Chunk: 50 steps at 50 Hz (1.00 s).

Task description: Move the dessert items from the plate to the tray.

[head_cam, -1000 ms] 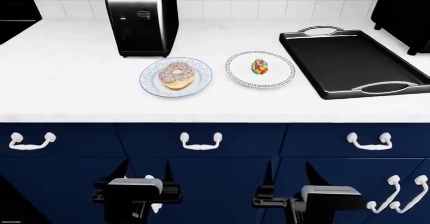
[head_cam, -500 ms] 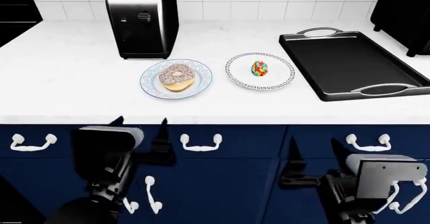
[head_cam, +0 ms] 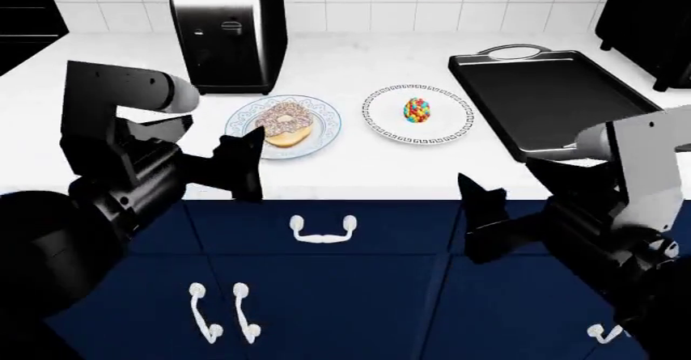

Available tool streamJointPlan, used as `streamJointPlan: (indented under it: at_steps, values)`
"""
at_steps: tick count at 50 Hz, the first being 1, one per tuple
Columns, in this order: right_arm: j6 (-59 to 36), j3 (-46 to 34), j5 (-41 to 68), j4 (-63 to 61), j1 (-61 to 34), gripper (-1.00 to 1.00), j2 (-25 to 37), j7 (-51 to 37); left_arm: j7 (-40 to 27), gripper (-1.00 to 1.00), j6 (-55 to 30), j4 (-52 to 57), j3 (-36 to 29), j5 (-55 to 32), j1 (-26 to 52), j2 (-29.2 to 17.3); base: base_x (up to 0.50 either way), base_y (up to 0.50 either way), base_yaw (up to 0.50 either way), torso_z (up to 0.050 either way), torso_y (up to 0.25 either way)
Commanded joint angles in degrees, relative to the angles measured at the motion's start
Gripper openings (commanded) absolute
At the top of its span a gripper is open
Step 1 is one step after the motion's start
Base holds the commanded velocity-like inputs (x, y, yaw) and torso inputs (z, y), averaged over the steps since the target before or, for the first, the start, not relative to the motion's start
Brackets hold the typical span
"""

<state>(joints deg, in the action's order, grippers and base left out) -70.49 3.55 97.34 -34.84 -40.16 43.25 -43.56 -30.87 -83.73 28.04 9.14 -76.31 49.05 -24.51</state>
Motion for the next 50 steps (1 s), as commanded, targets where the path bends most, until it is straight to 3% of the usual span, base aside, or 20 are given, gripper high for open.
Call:
streamJointPlan:
  at_steps: [1,8,24,36,50]
  values:
    - [-3.5,-5.7,15.7,4.2,-12.3,1.0,6.0,-9.7,-8.7,1.0,-4.0,-6.9,-2.0,-15.1,8.9,-4.6,0.0,0.0,0.0,0.05,0.0]
    - [-3.0,-6.4,16.6,5.6,-13.5,1.0,6.8,-10.1,-9.4,1.0,-2.7,-7.9,-3.8,-16.7,9.5,-6.0,0.03,0.0,0.0,0.03,0.0]
    - [-2.5,-6.3,15.9,4.9,-12.5,1.0,7.2,-9.6,-9.3,1.0,-0.9,-7.5,-6.2,-18.4,9.1,-7.8,0.5,0.0,0.0,0.0,0.0]
    - [-1.7,-6.7,17.3,4.0,-12.8,1.0,8.1,-10.2,-14.5,1.0,0.9,-6.2,-7.9,-30.3,8.6,-11.7,0.5,0.0,0.0,0.0,0.0]
    - [-0.4,-6.1,18.8,2.6,-11.7,1.0,9.2,-10.6,-16.4,1.0,3.3,-4.7,-9.2,-35.2,7.0,-13.9,0.44,0.0,0.0,0.0,0.002]
